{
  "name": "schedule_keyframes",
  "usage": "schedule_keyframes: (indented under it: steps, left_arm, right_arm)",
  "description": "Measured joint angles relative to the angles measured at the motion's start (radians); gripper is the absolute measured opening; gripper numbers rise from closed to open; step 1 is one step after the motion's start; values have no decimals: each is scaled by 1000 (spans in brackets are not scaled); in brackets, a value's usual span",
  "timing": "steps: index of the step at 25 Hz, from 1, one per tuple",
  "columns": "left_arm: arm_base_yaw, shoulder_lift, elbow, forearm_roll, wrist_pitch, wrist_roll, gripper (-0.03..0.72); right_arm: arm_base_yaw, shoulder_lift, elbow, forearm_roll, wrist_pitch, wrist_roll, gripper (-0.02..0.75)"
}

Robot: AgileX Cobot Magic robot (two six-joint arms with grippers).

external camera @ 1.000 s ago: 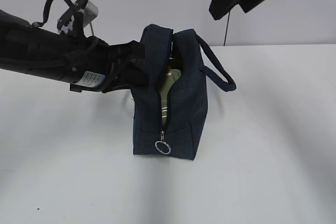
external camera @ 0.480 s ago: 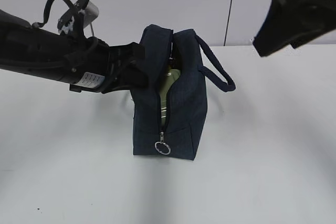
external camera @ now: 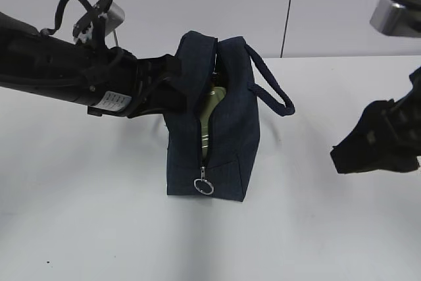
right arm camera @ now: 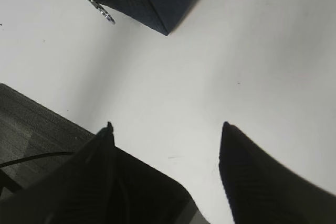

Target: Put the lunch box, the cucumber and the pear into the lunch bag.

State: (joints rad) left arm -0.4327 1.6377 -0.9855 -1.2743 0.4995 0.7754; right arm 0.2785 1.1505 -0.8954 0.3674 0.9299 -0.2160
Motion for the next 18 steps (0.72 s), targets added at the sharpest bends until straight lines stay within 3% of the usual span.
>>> schedule_keyframes:
  steps: [8, 14, 18]
  left_arm:
    - [0, 0, 0, 0, 2, 0, -19]
    - [0, 0, 0, 0, 2, 0, -19]
    - [0, 0, 0, 0, -5, 0, -19]
  right_arm:
    - [0, 25, 74, 23, -203, -48, 369]
    - [-3, 166, 5, 31, -215, -99, 269]
    - [-60, 218, -37, 166, -170, -194, 245]
